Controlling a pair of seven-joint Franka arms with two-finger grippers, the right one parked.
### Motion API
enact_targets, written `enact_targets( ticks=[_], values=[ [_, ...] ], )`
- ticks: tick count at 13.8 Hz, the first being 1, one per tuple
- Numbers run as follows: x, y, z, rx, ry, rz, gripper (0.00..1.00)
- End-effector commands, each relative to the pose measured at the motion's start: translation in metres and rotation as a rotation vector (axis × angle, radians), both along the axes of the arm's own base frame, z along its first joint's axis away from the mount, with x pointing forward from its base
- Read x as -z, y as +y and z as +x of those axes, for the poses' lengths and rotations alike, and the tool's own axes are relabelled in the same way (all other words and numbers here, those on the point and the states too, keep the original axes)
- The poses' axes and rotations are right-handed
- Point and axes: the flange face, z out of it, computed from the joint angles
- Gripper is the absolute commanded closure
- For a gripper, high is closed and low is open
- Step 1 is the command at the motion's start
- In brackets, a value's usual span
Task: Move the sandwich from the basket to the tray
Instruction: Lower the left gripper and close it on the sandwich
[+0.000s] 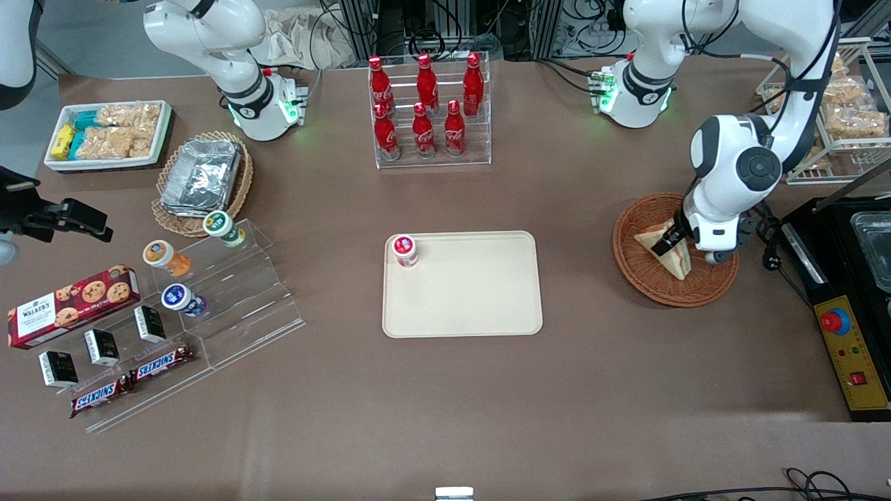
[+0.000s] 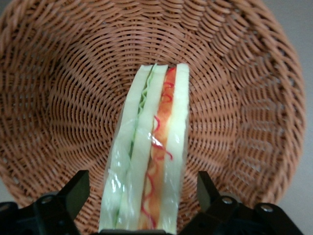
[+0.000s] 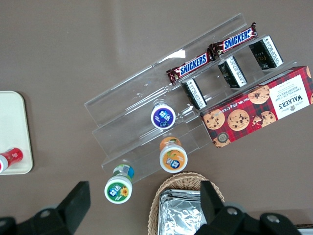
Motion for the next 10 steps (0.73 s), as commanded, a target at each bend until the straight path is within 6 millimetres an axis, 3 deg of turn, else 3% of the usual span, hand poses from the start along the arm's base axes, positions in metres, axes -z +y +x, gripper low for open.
enact_targets(
  ticks=[1,2,7,10],
  values=[
    [0.007,0.006,0.000,-0.020,-0.041,0.013,0.96],
    [0.007,0.004,0.000,-0.013,-0.041,0.013,1.00],
    [0.012,0.001,-0.001,-0.005,-0.027,0.013,1.00],
    [-0.015,0.001,0.004,0.057,0.006,0.049,1.00]
  ],
)
